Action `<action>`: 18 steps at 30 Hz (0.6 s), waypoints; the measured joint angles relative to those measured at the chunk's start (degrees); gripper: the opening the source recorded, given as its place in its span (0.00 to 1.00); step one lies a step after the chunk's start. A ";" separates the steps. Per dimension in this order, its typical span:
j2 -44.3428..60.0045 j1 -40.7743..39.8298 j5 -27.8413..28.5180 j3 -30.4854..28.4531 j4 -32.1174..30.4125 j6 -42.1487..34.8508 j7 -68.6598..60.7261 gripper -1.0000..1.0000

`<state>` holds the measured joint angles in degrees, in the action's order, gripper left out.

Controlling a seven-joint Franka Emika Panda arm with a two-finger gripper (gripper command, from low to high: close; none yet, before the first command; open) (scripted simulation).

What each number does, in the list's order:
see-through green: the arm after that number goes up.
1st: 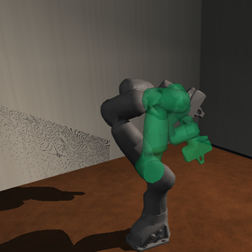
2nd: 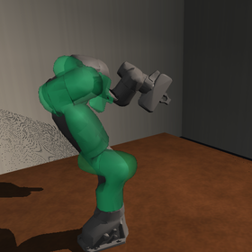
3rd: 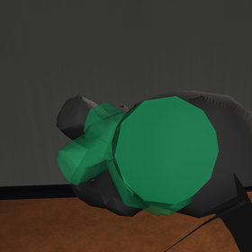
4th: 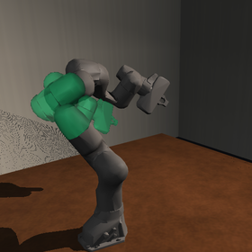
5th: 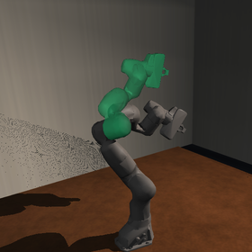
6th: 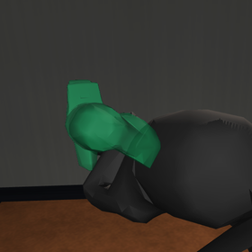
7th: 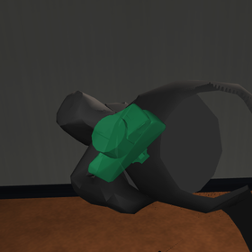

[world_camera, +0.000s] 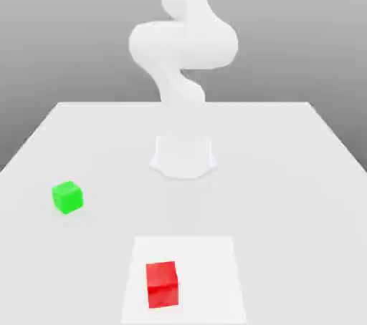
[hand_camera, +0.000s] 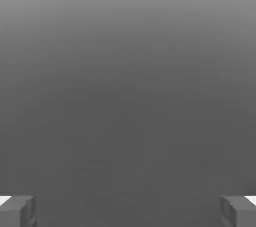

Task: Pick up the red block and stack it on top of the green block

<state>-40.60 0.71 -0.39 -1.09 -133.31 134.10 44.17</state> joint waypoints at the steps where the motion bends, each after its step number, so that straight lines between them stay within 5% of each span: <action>1: 2.26 0.29 -0.18 -0.46 -0.66 1.00 -0.73 0.50; 18: 37.76 2.17 -3.03 -5.00 -11.05 16.74 -12.18 0.50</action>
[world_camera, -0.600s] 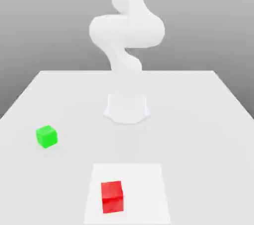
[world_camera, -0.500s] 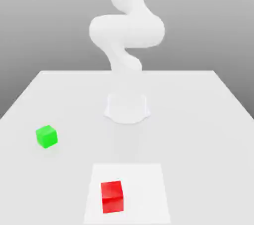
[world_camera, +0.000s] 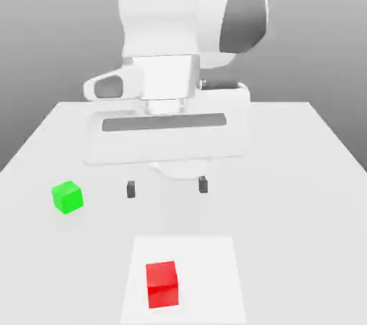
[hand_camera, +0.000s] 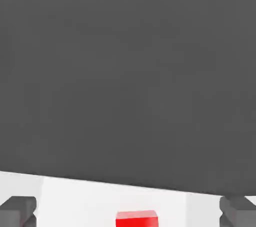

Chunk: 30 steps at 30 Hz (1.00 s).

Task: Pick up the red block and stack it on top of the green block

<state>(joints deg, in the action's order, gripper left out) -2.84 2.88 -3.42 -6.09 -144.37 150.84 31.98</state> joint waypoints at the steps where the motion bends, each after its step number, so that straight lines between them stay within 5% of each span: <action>1: 2.06 -0.15 0.04 -0.05 -0.61 0.93 -0.52 0.50; 10: 20.61 -2.24 -1.27 1.70 -1.83 13.08 -3.96 0.50; 11: 21.96 -2.55 -1.59 2.08 -1.64 14.20 -4.21 0.00; 18: 21.92 -2.64 -1.43 2.15 -1.65 14.14 -4.08 0.00; 24: 10.89 -2.69 2.08 -0.31 -3.90 5.45 -2.29 0.00; 30: -0.44 -19.97 10.93 -8.64 -12.05 2.78 -5.12 0.00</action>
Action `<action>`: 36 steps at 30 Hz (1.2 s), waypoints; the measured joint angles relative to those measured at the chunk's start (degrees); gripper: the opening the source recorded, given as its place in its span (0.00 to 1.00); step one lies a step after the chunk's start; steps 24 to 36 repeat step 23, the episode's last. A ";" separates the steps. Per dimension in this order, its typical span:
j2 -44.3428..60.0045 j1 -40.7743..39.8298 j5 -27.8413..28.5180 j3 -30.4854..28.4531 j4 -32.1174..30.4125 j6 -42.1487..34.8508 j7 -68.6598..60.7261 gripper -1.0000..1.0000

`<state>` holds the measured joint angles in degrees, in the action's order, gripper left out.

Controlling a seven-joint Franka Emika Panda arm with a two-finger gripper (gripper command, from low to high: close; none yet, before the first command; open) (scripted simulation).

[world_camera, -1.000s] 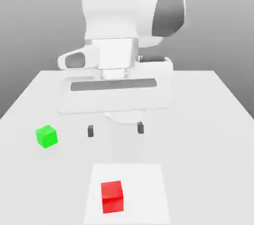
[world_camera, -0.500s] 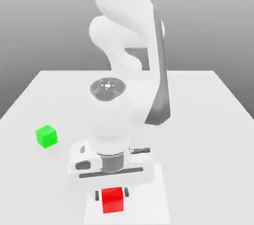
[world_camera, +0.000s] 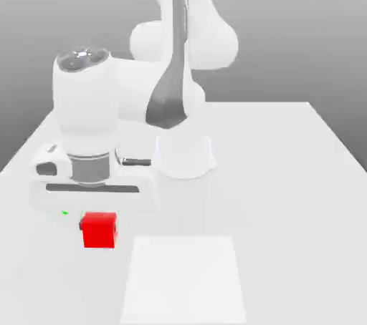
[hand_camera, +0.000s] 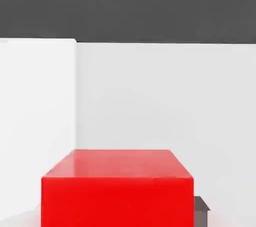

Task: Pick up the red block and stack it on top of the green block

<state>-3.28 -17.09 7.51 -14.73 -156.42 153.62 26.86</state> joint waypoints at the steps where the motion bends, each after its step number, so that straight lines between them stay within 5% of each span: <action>1: -1.80 -1.66 1.27 -1.11 -1.45 -0.29 -0.70 0.00; 8: -12.93 -15.44 8.30 -11.23 -11.51 -1.27 -6.41 0.00; 21: 2.72 -6.03 -11.99 -17.47 -12.31 13.88 -21.46 0.00; 22: 3.61 -5.98 -11.60 -17.55 -12.35 15.01 -21.18 1.00; 36: 3.61 -6.00 -11.60 -17.55 -12.35 15.01 -21.18 1.00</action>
